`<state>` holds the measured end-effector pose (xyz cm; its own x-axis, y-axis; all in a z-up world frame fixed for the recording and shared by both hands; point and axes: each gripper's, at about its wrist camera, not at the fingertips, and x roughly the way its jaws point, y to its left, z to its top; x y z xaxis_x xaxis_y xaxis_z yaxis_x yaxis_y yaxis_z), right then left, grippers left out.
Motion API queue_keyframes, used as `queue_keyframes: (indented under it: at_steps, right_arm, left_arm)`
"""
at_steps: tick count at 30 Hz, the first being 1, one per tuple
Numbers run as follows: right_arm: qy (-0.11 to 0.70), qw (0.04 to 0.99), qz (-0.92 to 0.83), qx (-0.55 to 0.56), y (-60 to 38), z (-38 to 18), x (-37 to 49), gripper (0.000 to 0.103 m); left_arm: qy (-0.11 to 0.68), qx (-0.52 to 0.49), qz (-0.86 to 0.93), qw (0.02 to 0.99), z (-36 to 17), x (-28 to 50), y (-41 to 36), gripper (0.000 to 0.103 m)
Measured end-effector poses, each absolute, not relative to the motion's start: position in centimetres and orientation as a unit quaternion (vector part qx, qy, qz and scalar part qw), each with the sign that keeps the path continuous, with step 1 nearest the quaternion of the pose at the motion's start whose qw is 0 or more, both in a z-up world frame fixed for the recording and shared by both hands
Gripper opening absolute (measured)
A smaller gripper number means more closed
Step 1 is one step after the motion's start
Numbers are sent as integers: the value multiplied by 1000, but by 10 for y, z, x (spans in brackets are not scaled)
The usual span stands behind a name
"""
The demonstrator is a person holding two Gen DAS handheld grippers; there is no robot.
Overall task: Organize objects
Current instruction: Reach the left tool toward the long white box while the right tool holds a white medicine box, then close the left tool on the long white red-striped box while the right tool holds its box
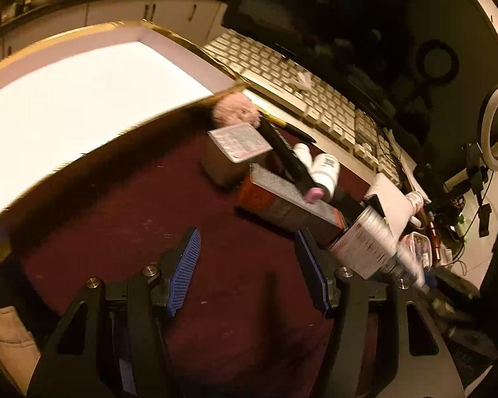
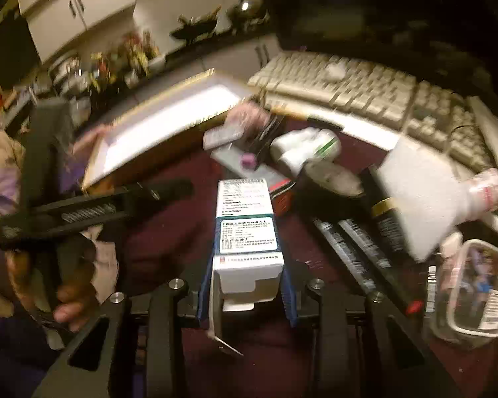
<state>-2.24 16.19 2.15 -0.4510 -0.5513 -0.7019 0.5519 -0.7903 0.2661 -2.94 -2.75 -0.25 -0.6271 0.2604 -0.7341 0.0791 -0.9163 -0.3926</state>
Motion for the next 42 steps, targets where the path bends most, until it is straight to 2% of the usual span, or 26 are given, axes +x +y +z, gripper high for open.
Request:
queue_keyframes:
  at_steps: [5,10,22,28,34,40,42]
  right_arm:
    - [-31,289,-883,369,180,31,-44,34]
    - [46,248,-901,353,167,33,-41,34]
    - [40,202,-901,381,173,19,-62,34]
    - [41,231,-894,381,155,11,-74,34]
    - [92,278,-875,386,125,12,-53,34]
    - [58,350,-843,404,110,9,-36,34]
    - [43,338,-848,406,115,8,-36,34]
  left_arm:
    - [-198,-443,874,40,-6,-30,-25,60]
    - [-193,-445,874,37,-7,-28,-22,60]
    - [-196,-448,871,48,-8,-32,-25,60]
    - [-204,-447,870,47,-8,-30,-28,59]
    - [-216,-449,865,52,-5,-30,-32,60]
    - [-210,-444,870,38,2,-29,-36,60]
    - [-212,-446,868,44,4,-32,-36,60]
